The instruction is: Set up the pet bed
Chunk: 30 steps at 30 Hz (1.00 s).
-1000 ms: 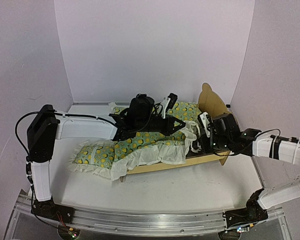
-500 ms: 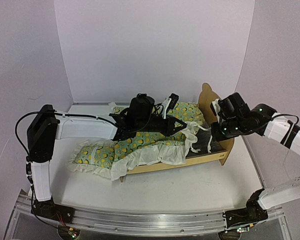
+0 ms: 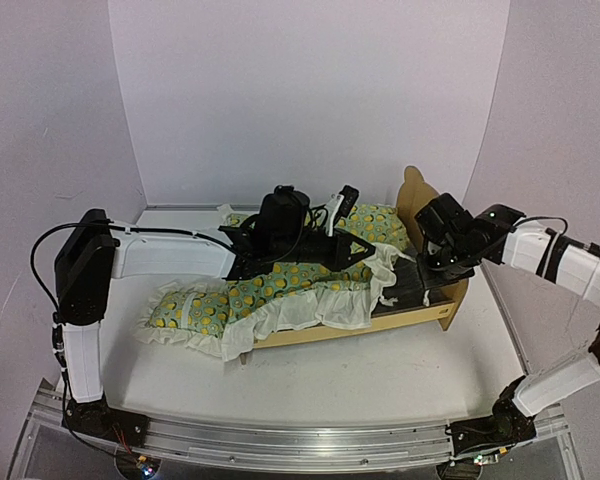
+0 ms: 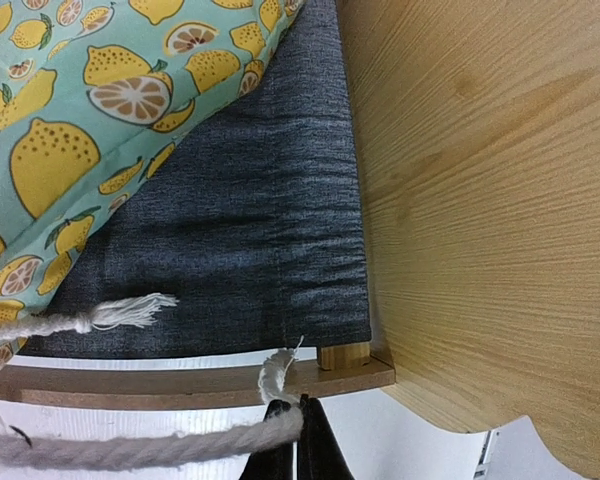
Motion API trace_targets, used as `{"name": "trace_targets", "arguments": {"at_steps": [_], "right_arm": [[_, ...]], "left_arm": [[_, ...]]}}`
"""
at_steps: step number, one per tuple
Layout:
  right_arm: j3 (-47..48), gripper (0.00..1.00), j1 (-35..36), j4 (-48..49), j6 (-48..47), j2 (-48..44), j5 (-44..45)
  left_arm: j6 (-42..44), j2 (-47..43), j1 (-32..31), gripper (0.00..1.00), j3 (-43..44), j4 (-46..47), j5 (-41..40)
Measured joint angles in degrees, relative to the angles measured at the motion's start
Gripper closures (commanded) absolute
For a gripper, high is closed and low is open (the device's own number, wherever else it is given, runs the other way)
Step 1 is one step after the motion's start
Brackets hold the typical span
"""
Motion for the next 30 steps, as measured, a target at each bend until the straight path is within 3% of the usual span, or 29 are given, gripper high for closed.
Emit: {"name": "trace_targets", "arguments": {"at_steps": [20,23,26,28,30], "right_arm": [[-10.4,1.00,0.0,13.6,-0.8,6.5,0.1],[-10.7,0.86,0.0,16.0,-2.4,6.5,0.1],[-10.1,0.63,0.0,16.0,-3.0,6.5,-0.6],[-9.7,0.54,0.0,14.5,-3.3,5.8,-2.6],[-9.7,0.52,0.0,12.4,-3.0,3.6,-5.3]], "left_arm": [[-1.0,2.0,0.0,1.00,0.0,0.0,0.1],[-1.0,2.3,0.1,1.00,0.0,0.0,-0.1],[-1.1,2.3,0.4,1.00,0.0,0.0,-0.2],[-1.1,2.3,0.8,1.00,0.0,0.0,-0.1],[-1.2,2.3,1.1,1.00,0.0,0.0,-0.1]]}}
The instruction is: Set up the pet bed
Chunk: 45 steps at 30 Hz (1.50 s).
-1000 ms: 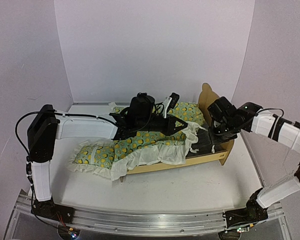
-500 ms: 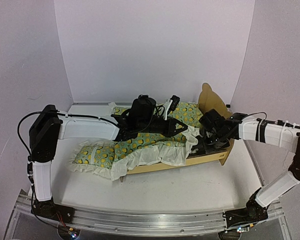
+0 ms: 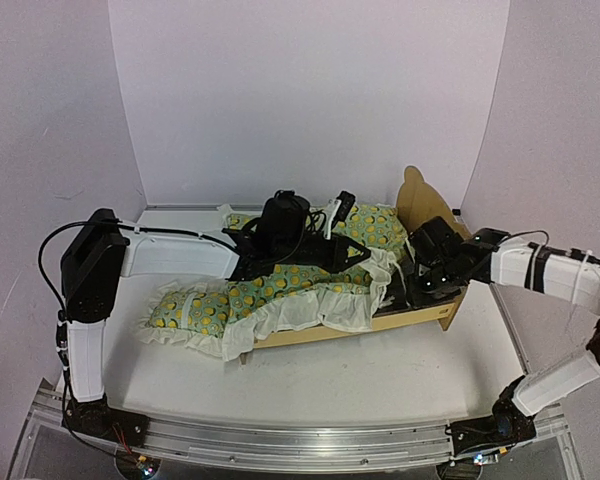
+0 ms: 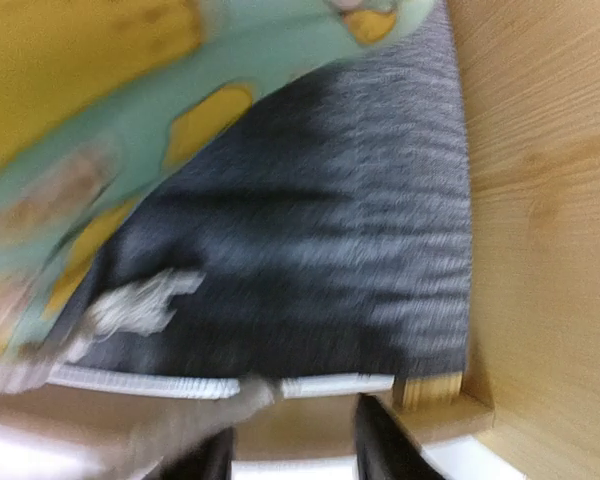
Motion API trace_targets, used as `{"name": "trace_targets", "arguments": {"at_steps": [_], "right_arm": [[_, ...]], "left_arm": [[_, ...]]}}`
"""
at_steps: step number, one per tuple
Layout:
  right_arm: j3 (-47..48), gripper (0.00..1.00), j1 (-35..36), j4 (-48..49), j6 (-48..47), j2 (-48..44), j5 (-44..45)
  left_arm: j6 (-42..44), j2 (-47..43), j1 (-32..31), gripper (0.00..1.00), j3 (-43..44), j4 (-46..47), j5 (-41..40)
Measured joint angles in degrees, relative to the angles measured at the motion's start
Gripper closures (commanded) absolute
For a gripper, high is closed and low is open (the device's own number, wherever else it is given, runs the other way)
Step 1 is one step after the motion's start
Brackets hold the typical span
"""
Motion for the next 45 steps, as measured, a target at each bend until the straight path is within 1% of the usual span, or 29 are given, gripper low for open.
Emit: {"name": "trace_targets", "arguments": {"at_steps": [4,7,8,11,14,18,22,28,29,30,32,33,35,37,38,41,44,45], "right_arm": [[-0.2,0.54,0.0,-2.6,-0.6,-7.9,-8.8],[-2.7,0.55,0.0,1.5,-2.4,-13.0,-16.2],[-4.0,0.57,0.0,3.4,-3.0,-13.6,-18.3],[-7.4,0.71,0.0,8.8,-4.5,-12.2,-23.3],[-9.3,0.75,0.0,13.3,-5.1,-9.2,-26.8],[-12.3,0.77,0.0,18.8,-4.8,-8.1,-27.0],[-16.9,0.73,0.0,27.7,-3.0,-8.0,-24.0],[-20.5,0.73,0.0,38.6,-0.9,-5.7,-21.0],[-20.5,0.76,0.0,39.6,-0.8,-5.2,-20.7],[-20.6,0.82,0.0,40.9,-0.7,-4.8,-20.3],[-20.6,0.98,0.0,42.9,-0.5,-4.3,-19.8],[-20.6,1.00,0.0,43.6,-0.3,-4.3,-19.5],[-20.6,1.00,0.0,44.4,0.1,-4.4,-18.5],[-20.4,1.00,0.0,42.4,0.6,-5.2,-17.8],[-19.6,1.00,0.0,39.2,1.1,-6.0,-17.6],[-13.7,1.00,0.0,25.3,2.4,-8.5,-17.1],[-5.4,1.00,0.0,10.3,3.8,-11.9,-17.2],[-4.0,1.00,0.0,7.1,4.1,-12.9,-17.4]], "left_arm": [[-0.2,0.0,0.3,1.00,0.0,0.0,0.1],[-0.3,0.0,0.4,1.00,0.0,0.0,0.1],[-0.3,0.0,0.4,1.00,0.0,0.0,0.1],[-0.3,0.0,0.5,1.00,0.0,0.0,0.1],[-0.4,0.0,0.5,1.00,0.0,0.0,0.1],[-0.9,0.0,0.5,1.00,0.0,0.0,0.2],[-1.2,0.0,0.5,1.00,0.0,0.0,0.2],[-1.4,0.0,0.5,1.00,0.0,0.0,0.5],[-1.4,0.0,0.5,1.00,0.0,0.0,0.6],[-1.4,0.0,0.5,1.00,0.0,0.0,0.7],[-1.7,0.0,0.5,1.00,0.0,0.0,0.9],[-1.8,0.1,0.5,1.00,0.0,0.0,1.1],[-2.0,0.2,0.5,1.00,0.0,0.0,1.3],[-2.3,0.4,0.5,1.00,0.4,0.0,1.6],[-2.5,0.6,0.5,1.00,0.7,0.0,1.7],[-2.8,1.3,0.5,1.00,1.4,0.3,2.1],[-2.9,2.6,0.4,1.00,2.2,0.3,3.1],[-2.9,3.2,0.3,1.00,2.5,0.4,3.5]]}}
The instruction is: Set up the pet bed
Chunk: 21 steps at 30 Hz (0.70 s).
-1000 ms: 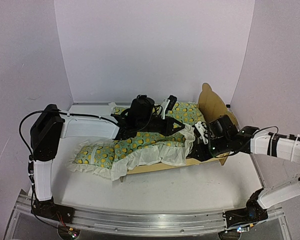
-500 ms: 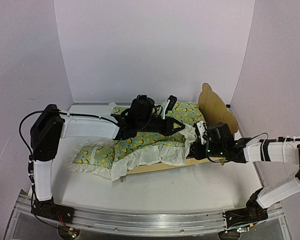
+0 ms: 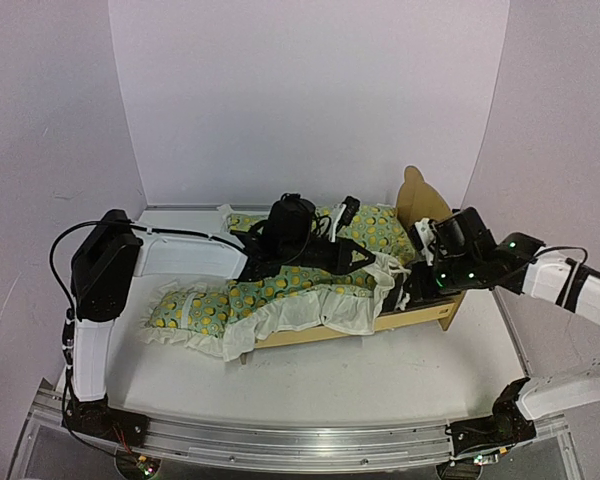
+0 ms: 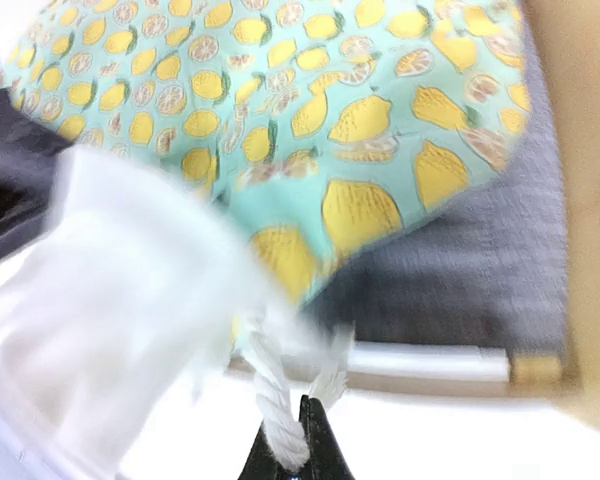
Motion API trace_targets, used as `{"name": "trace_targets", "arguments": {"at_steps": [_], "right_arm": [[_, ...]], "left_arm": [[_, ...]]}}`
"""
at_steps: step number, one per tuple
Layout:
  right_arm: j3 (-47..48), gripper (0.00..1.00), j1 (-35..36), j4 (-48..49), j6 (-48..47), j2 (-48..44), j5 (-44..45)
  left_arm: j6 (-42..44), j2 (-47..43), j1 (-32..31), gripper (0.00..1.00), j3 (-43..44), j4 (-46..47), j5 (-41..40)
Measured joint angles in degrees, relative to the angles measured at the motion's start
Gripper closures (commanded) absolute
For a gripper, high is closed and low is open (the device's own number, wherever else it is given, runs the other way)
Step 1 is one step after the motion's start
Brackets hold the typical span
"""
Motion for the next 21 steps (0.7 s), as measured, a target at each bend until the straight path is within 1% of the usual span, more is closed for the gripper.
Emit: {"name": "trace_targets", "arguments": {"at_steps": [3,6,9,12,13,14,15,17,18,19,21], "right_arm": [[3.7,1.00,0.0,-12.3,0.6,-1.9,-0.5],[4.4,1.00,0.0,-22.8,1.0,-1.1,-0.6],[4.4,1.00,0.0,-30.9,1.5,-1.2,-0.5],[4.3,1.00,0.0,-35.1,1.2,-2.2,-3.1],[4.1,0.97,0.0,-35.4,1.0,-2.8,-5.0],[3.6,0.86,0.0,-35.1,0.8,-3.5,-7.1],[2.7,0.81,0.0,-34.5,0.7,-4.2,-9.2],[1.0,0.78,0.0,-33.1,0.8,-4.7,-12.2],[0.4,0.69,0.0,-32.5,0.8,-4.6,-13.2],[0.3,0.64,0.0,-32.1,0.9,-4.3,-13.5],[0.7,0.62,0.0,-30.7,1.0,-4.4,-11.8]], "left_arm": [[-0.3,1.8,-0.3,1.00,0.9,-0.1,1.2],[-0.6,3.7,-0.8,1.00,1.9,0.0,1.8],[-1.3,5.4,-1.6,1.00,3.0,0.0,2.8],[-1.6,6.4,-2.3,1.00,3.8,0.0,3.2],[-1.6,6.5,-2.4,1.00,3.8,0.0,3.2],[-1.7,6.6,-2.5,1.00,3.8,-0.2,3.4],[-1.7,6.6,-2.6,1.00,3.8,-0.1,3.5],[-1.7,6.6,-2.8,1.00,4.0,0.0,3.9],[-1.7,6.6,-2.8,1.00,4.2,0.0,4.1],[-1.7,6.8,-2.8,1.00,4.4,0.0,4.1],[-1.8,7.2,-2.8,1.00,4.9,0.0,4.2]]}}
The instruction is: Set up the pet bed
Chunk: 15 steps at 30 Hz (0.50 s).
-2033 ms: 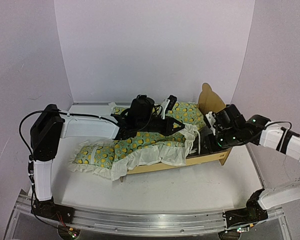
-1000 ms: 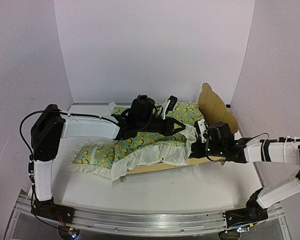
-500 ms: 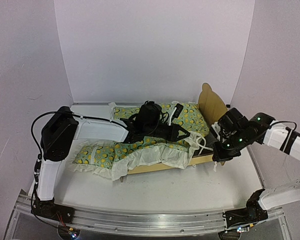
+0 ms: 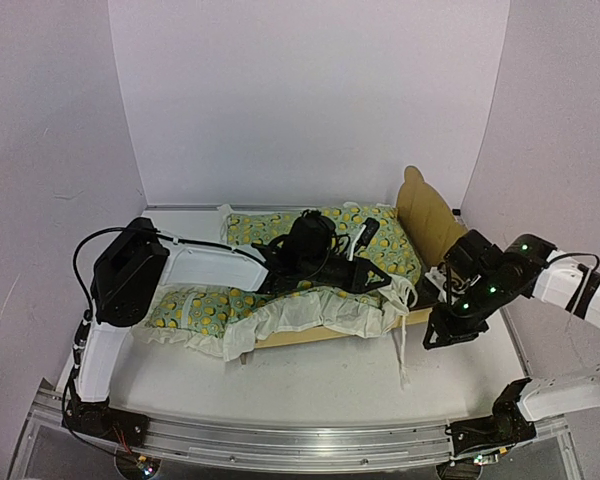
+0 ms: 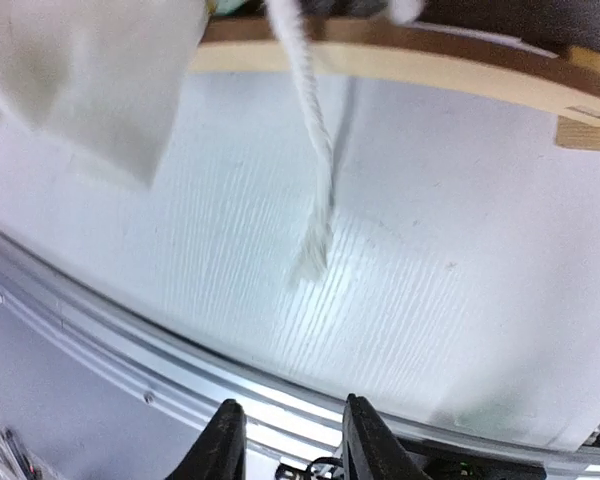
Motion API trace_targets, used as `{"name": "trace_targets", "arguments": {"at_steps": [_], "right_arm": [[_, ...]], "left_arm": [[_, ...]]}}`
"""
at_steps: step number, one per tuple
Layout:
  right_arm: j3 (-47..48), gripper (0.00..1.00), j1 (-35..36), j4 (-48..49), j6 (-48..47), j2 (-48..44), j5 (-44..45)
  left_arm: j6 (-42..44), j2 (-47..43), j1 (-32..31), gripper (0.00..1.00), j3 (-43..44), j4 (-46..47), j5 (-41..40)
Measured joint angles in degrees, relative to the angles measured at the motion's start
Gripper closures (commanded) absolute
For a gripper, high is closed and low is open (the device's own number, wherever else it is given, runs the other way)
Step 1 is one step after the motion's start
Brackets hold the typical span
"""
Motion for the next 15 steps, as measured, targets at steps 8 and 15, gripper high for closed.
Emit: {"name": "trace_targets", "arguments": {"at_steps": [8,15], "right_arm": [[7.8,0.46,0.1,2.2,0.2,-5.0,25.1],[15.8,0.21,-1.8,2.0,-4.6,0.8,38.3]], "left_arm": [[-0.9,2.1,-0.4,1.00,2.3,0.0,0.5],[-0.1,3.9,-0.7,1.00,4.2,0.0,0.4]]}}
